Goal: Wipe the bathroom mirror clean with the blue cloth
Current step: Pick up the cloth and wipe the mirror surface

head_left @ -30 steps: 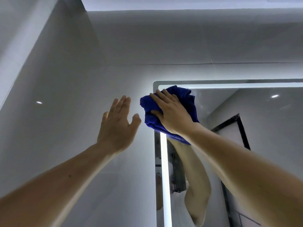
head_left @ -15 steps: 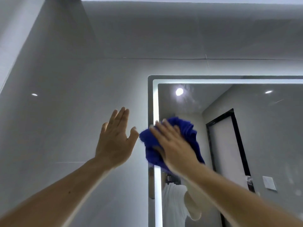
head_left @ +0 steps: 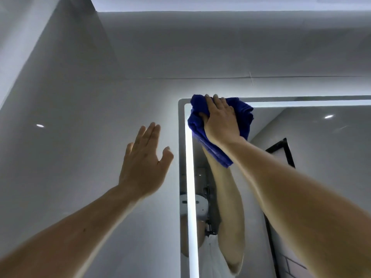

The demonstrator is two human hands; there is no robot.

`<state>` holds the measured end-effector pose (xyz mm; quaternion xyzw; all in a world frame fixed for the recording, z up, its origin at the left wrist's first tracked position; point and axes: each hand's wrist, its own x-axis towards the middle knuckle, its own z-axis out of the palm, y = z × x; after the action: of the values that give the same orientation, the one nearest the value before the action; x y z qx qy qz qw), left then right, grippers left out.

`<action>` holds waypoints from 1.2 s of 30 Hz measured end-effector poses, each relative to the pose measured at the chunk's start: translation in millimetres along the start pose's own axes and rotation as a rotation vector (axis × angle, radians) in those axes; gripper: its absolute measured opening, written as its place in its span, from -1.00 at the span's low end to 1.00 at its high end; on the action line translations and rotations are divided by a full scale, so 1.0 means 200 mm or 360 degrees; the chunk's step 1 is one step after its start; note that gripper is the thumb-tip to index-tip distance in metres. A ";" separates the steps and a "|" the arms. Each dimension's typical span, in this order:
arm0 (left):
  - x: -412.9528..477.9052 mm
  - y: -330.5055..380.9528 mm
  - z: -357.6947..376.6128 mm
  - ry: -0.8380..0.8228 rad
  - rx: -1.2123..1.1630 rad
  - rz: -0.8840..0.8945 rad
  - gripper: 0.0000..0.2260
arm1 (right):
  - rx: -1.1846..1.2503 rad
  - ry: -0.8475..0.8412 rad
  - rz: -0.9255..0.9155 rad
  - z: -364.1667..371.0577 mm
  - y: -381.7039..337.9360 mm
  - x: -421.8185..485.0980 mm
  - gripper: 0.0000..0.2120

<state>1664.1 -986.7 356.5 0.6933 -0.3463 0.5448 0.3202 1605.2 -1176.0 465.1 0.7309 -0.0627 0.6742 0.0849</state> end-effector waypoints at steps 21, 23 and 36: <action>0.03 0.05 0.06 -0.0018 0.0019 -0.0046 -0.32 | -0.0087 -0.0058 0.0008 -0.08 0.13 0.05 -0.52; 0.04 0.05 0.05 -0.0007 0.0029 -0.0033 -0.32 | -0.0120 -0.0060 0.0021 -0.09 0.13 0.15 -0.52; -0.07 0.08 0.10 0.0000 -0.0088 -0.0024 -0.34 | 0.0075 -0.0155 -0.0148 0.03 0.01 -0.88 -0.49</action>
<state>1660.1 -1010.4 339.7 0.6868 -0.3560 0.5325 0.3434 1596.1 -1183.6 290.1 0.7667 -0.0167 0.6346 0.0957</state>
